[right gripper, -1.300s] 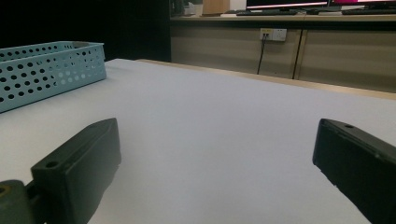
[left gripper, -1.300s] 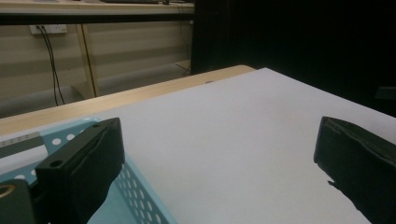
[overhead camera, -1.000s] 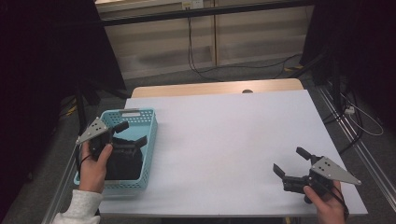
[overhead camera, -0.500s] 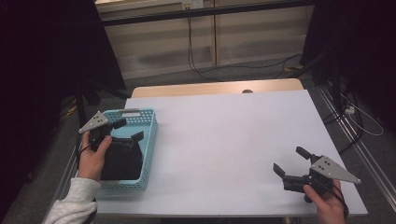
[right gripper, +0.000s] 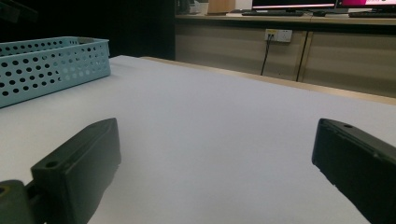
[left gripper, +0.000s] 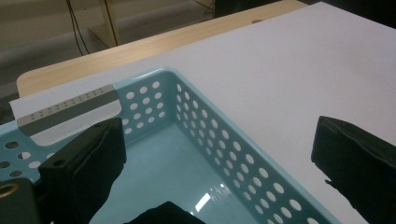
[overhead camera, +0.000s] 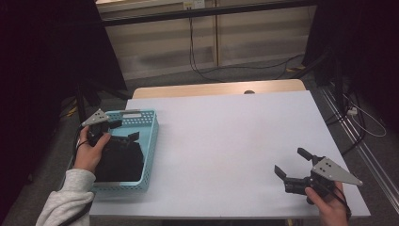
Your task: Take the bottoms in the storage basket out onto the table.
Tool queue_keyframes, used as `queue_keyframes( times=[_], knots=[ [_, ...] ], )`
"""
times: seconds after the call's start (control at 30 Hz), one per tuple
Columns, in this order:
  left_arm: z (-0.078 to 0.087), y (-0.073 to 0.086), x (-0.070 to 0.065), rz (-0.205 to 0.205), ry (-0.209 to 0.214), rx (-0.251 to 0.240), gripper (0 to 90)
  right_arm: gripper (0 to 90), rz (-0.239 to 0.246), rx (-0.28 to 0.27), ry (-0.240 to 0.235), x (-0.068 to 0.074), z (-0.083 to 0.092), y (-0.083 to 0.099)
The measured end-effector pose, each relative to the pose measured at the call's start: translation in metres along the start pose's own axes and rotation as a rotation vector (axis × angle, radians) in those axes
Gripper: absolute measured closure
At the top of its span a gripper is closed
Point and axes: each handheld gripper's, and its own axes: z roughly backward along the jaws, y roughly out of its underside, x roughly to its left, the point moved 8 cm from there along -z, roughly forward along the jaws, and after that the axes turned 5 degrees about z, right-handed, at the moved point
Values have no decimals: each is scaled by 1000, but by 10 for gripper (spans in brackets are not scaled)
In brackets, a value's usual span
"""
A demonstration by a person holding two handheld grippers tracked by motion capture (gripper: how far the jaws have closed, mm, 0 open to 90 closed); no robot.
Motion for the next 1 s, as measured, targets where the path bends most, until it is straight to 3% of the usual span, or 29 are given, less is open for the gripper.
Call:
queue_keyframes(
  times=[0.07, 0.13, 0.37, 0.47, 0.53, 0.57, 0.73, 0.77, 0.87, 0.97, 1.0],
  knots=[
    [-1, 1, 0, -10, 4, 12, 30, 4, -2, 0, 2, 0, 0, 0],
    [-4, 5, 5, -35, -7, 54, 33, 3, 0, -3, -3, 0, 1, -1],
    [-8, 16, 17, -41, -19, 113, 37, 4, 4, -6, 0, 1, 1, -2],
    [-10, 31, 23, -43, -19, 173, 40, 3, 12, 1, -8, 3, 0, -2],
    [-10, 33, 25, -53, -23, 191, 40, 3, 10, -3, -8, 3, 0, -3],
    [-9, 37, 28, -76, -25, 217, 40, 4, 1, -5, -11, 3, 0, -3],
    [-8, 48, 35, -96, -28, 282, 40, 4, 10, -4, -14, 3, 0, -3],
    [-8, 53, 39, -136, -34, 329, 40, 4, 13, -4, -16, 3, 0, -3],
    [-8, 55, 40, -142, -32, 345, 41, 4, 8, -2, -16, 3, 0, -3],
    [-9, 62, 42, -150, -27, 406, 41, 4, 13, -4, -17, 3, 0, -3],
    [-9, 62, 42, -150, -27, 406, 43, 4, 13, -4, -17, 3, 0, -3]
  ],
)
